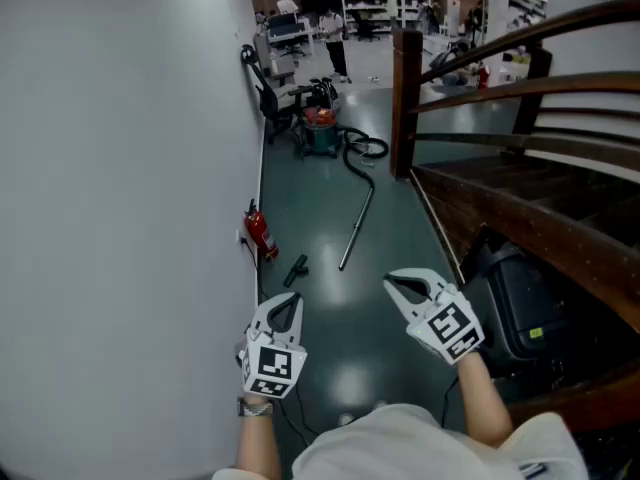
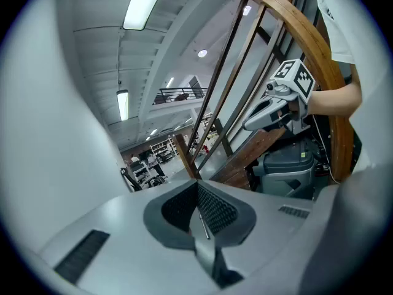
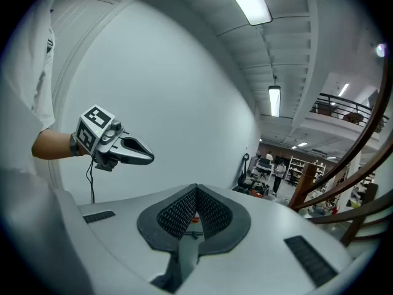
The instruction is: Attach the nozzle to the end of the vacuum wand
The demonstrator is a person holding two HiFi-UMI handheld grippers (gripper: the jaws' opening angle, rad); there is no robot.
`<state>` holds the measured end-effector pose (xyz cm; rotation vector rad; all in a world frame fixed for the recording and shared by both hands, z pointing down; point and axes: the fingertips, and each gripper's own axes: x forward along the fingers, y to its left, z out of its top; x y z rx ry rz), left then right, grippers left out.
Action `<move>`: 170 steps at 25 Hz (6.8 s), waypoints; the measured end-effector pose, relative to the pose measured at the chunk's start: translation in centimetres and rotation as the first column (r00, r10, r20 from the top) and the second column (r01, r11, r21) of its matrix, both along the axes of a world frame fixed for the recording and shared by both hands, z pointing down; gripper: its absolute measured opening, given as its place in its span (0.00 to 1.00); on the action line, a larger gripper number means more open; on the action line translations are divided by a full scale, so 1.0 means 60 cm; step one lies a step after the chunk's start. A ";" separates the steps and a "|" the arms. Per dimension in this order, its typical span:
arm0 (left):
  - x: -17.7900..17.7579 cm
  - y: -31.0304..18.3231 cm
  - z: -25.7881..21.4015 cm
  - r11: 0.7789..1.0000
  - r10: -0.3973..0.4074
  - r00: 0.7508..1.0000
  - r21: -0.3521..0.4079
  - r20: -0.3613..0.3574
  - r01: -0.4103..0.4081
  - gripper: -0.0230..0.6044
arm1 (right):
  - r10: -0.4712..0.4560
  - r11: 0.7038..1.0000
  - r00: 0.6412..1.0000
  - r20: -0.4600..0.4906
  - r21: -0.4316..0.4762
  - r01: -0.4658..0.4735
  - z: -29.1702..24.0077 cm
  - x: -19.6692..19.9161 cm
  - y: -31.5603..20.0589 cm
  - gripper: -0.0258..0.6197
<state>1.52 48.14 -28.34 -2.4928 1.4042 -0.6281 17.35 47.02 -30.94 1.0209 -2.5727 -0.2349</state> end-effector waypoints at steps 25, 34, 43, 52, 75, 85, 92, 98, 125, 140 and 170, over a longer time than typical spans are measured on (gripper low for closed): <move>0.043 -0.025 0.022 1.000 0.020 1.000 -0.014 0.016 -0.020 0.03 | -0.004 1.000 1.000 -0.021 -0.010 0.004 0.024 0.025 -0.030 0.08; 0.035 -0.027 0.025 1.000 0.009 1.000 -0.018 0.018 -0.009 0.03 | -0.011 1.000 1.000 -0.014 -0.013 0.011 0.018 0.023 -0.032 0.08; 0.044 -0.025 0.031 1.000 0.009 1.000 -0.028 0.024 -0.008 0.03 | -0.024 1.000 0.999 -0.029 -0.008 0.024 0.019 0.023 -0.034 0.08; 0.071 -0.031 0.042 0.999 -0.004 1.000 -0.039 0.031 0.005 0.03 | -0.054 0.999 0.998 -0.030 -0.010 0.054 0.028 0.035 -0.045 0.08; 0.057 -0.266 0.089 0.998 -0.010 1.000 -0.062 0.030 0.012 0.03 | -0.041 0.999 0.999 -0.021 -0.025 0.040 0.067 0.011 -0.283 0.08; -0.009 -0.428 0.089 0.997 -0.004 1.000 -0.082 0.018 0.005 0.03 | -0.063 0.998 0.994 -0.085 -0.010 0.062 0.060 -0.066 -0.448 0.08; -0.040 -0.510 0.101 0.995 0.013 1.000 -0.102 0.010 -0.012 0.03 | -0.060 0.998 0.994 -0.092 -0.009 0.059 0.064 -0.105 -0.530 0.08; -0.063 -0.574 0.113 0.992 0.032 0.999 -0.119 0.007 -0.031 0.03 | -0.040 0.999 0.995 -0.096 -0.018 0.039 0.073 -0.124 -0.592 0.08; -0.116 -0.777 0.150 0.987 0.024 1.000 -0.161 -0.015 -0.026 0.03 | -0.049 0.998 0.990 -0.131 -0.038 0.044 0.113 -0.168 -0.803 0.09; -0.131 -0.898 0.195 0.977 0.007 1.000 -0.215 -0.013 -0.010 0.03 | -0.057 0.996 0.987 -0.152 -0.082 0.045 0.165 -0.165 -0.933 0.09; -0.172 -1.071 0.462 0.925 -0.169 0.985 -0.350 -0.032 0.148 0.03 | -0.171 0.971 0.965 -0.198 -0.199 0.131 0.442 -0.152 -1.126 0.09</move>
